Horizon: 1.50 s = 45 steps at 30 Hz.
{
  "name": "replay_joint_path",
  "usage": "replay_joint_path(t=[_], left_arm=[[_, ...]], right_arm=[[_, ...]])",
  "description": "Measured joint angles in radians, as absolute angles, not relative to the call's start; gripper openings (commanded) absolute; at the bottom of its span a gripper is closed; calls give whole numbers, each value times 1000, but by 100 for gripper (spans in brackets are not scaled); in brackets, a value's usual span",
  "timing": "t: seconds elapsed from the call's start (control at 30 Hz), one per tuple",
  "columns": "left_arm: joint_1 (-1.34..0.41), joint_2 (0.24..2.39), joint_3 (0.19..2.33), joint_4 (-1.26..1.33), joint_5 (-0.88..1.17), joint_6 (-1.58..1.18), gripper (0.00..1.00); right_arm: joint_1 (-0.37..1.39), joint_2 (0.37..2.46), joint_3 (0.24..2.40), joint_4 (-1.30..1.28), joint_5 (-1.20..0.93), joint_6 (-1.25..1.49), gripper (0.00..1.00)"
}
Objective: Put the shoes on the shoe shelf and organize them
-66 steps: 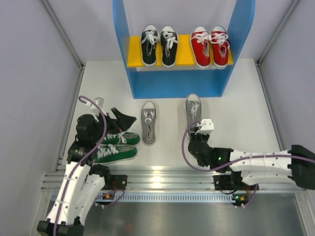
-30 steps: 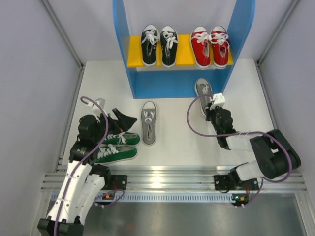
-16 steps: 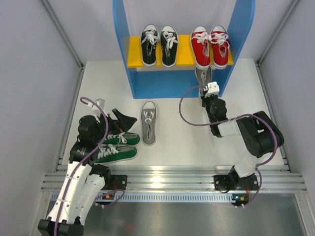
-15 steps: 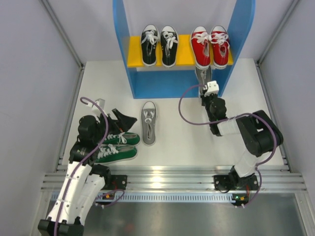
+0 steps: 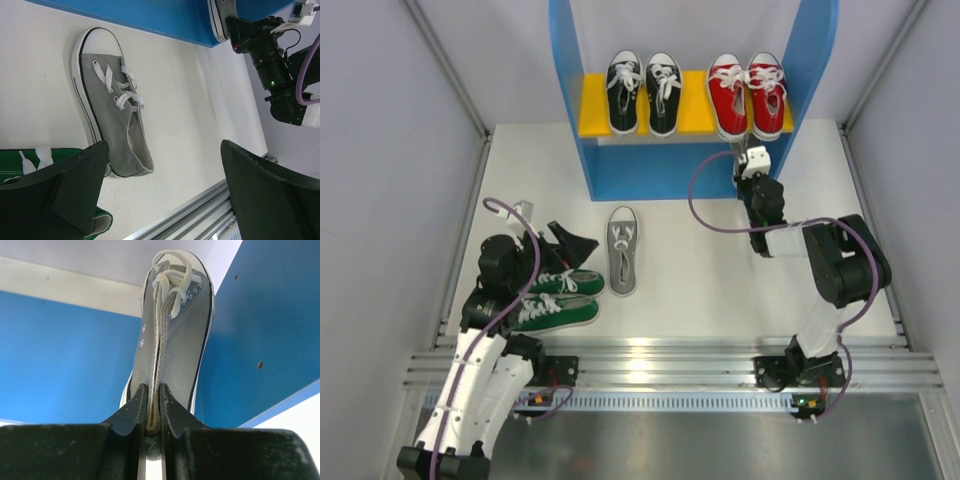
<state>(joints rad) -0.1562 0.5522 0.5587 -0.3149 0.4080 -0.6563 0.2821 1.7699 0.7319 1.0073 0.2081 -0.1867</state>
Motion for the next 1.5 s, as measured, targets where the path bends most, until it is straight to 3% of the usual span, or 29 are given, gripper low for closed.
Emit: replay_joint_path(t=[0.93,1.0,1.03,1.17,1.2,1.5], left_arm=[[-156,559,559,-315,427,-656,99],[-156,558,559,-315,427,-656,99],[-156,558,559,-315,427,-656,99],[-156,550,559,-315,427,-656,99],[-156,547,559,-315,427,-656,99],[-156,543,559,-315,426,-656,99]], right_arm=[[213,1844,748,914,51,-181,0],[213,1844,749,913,47,-181,7],[213,1844,751,910,46,-181,19],[213,1844,754,930,36,-181,34],[213,1844,754,937,33,-182,43],[213,1752,739,949,27,-183,55]])
